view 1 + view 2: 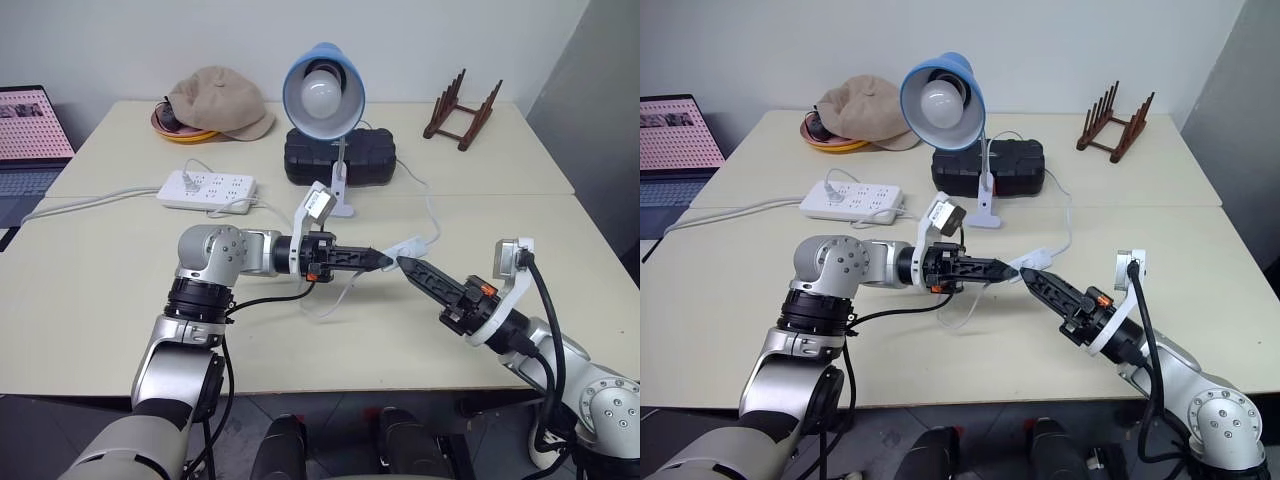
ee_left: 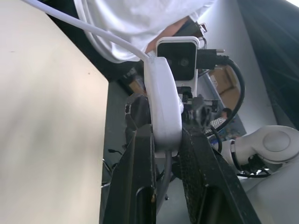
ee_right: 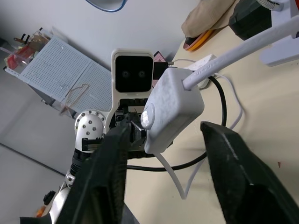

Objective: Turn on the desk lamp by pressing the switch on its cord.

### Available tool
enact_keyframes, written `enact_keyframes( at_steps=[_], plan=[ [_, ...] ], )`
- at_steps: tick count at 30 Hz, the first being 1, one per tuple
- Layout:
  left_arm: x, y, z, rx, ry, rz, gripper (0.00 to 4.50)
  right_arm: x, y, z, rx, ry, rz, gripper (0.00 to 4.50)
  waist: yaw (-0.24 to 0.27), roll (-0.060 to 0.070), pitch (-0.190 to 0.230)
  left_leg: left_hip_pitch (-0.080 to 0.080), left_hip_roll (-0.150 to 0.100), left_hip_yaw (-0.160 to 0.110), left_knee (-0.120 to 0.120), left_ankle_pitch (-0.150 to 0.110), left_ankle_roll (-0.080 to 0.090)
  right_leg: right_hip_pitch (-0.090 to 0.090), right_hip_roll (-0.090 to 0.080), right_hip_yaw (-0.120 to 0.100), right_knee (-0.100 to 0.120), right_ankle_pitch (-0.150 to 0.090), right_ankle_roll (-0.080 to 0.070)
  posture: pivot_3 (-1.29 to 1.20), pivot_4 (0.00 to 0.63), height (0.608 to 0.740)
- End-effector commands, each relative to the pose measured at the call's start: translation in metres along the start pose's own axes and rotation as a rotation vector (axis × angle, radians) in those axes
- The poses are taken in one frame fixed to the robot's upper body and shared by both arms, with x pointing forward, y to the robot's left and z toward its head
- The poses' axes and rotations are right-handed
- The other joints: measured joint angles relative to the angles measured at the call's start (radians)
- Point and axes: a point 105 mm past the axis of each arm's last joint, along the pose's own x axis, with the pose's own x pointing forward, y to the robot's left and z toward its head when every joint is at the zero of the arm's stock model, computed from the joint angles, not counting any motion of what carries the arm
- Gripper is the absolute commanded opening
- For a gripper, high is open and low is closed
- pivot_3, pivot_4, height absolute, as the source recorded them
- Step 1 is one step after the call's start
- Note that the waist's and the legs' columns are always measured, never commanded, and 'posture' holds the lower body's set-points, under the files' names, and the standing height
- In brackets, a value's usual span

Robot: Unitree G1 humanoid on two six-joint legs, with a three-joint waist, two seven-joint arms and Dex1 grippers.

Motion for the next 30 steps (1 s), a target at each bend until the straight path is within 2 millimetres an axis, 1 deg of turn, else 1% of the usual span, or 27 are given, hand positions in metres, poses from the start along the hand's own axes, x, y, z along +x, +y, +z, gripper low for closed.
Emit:
enact_keyframes(
  at_steps=[1,8,12,24,26,27,30],
  plan=[
    [0.001,-0.008,0.006,0.04,-0.004,-0.026,0.39,-0.002,0.011,0.005,-0.023,-0.022,0.035,2.54,0.0,0.0,0.0,0.0,0.0,0.0,0.0,0.0,0.0,0.0,0.0,0.0,0.0,0.0,0.0,0.0,0.15,0.74],
    [0.001,-0.009,0.004,0.039,0.0,-0.028,0.39,0.003,0.018,0.006,0.001,-0.033,0.073,2.54,0.0,0.0,0.0,0.0,0.0,0.0,0.0,0.0,0.0,0.0,0.0,0.0,0.0,0.0,0.0,0.0,0.15,0.74],
    [0.0,-0.009,0.003,0.039,0.001,-0.028,0.39,0.006,0.019,0.011,0.025,-0.065,0.081,2.54,0.0,0.0,0.0,0.0,0.0,0.0,0.0,0.0,0.0,0.0,0.0,0.0,0.0,0.0,0.0,0.0,0.15,0.74],
    [0.001,-0.009,0.001,0.042,0.005,-0.03,0.39,0.009,0.022,0.003,0.016,-0.022,0.091,2.54,0.0,0.0,0.0,0.0,0.0,0.0,0.0,0.0,0.0,0.0,0.0,0.0,0.0,0.0,0.0,0.0,0.15,0.74],
    [0.001,-0.009,0.001,0.041,0.006,-0.03,0.39,0.01,0.022,0.002,0.019,-0.023,0.09,2.18,0.0,0.0,0.0,0.0,0.0,0.0,0.0,0.0,0.0,0.0,0.0,0.0,0.0,0.0,0.0,0.0,0.15,0.74],
    [0.001,-0.009,0.001,0.04,0.007,-0.031,0.39,0.011,0.022,0.003,0.023,-0.027,0.09,2.09,0.0,0.0,0.0,0.0,0.0,0.0,0.0,0.0,0.0,0.0,0.0,0.0,0.0,0.0,0.0,0.0,0.15,0.74],
    [0.001,-0.01,0.001,0.038,0.009,-0.032,0.39,0.011,0.02,0.004,0.028,-0.035,0.088,1.49,0.0,0.0,0.0,0.0,0.0,0.0,0.0,0.0,0.0,0.0,0.0,0.0,-0.001,0.0,0.0,0.0,0.15,0.74]
  ],
)
